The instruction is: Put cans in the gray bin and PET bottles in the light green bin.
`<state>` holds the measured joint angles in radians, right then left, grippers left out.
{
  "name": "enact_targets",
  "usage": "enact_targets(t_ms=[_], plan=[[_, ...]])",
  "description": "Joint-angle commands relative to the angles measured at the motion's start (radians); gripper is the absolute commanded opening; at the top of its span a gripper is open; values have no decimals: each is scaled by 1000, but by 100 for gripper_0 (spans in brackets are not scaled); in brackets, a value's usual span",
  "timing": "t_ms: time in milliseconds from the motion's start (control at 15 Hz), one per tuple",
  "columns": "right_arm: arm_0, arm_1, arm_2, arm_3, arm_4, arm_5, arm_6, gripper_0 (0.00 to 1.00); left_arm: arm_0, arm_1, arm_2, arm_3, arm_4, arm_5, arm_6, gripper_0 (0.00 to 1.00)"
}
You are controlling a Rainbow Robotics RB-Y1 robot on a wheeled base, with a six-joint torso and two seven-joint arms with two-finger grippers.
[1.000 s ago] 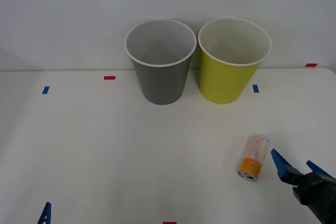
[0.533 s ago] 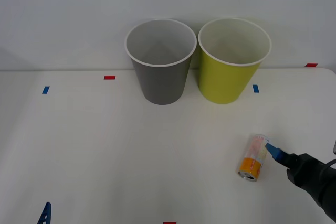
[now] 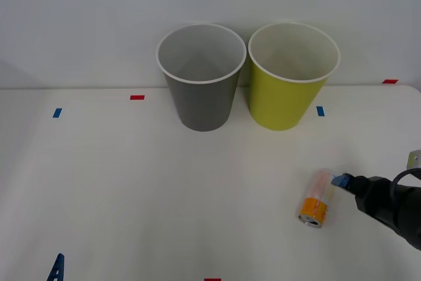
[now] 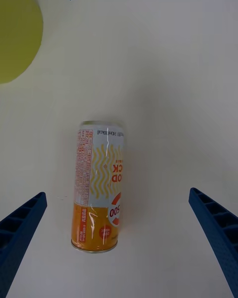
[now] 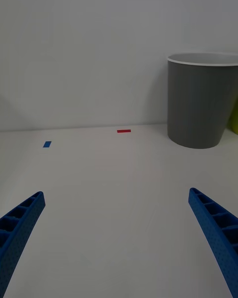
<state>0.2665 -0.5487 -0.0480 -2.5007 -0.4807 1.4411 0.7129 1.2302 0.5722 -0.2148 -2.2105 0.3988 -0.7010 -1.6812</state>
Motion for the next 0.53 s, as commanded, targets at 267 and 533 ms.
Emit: enact_targets(t_ms=[267,533], plan=[[-199,-131,76,206,-154,59,25,100,0,0,0,0,0,0,0,100],[-340,-185,157,344,-243,61,13,100,0,0,0,0,0,0,0,100]])
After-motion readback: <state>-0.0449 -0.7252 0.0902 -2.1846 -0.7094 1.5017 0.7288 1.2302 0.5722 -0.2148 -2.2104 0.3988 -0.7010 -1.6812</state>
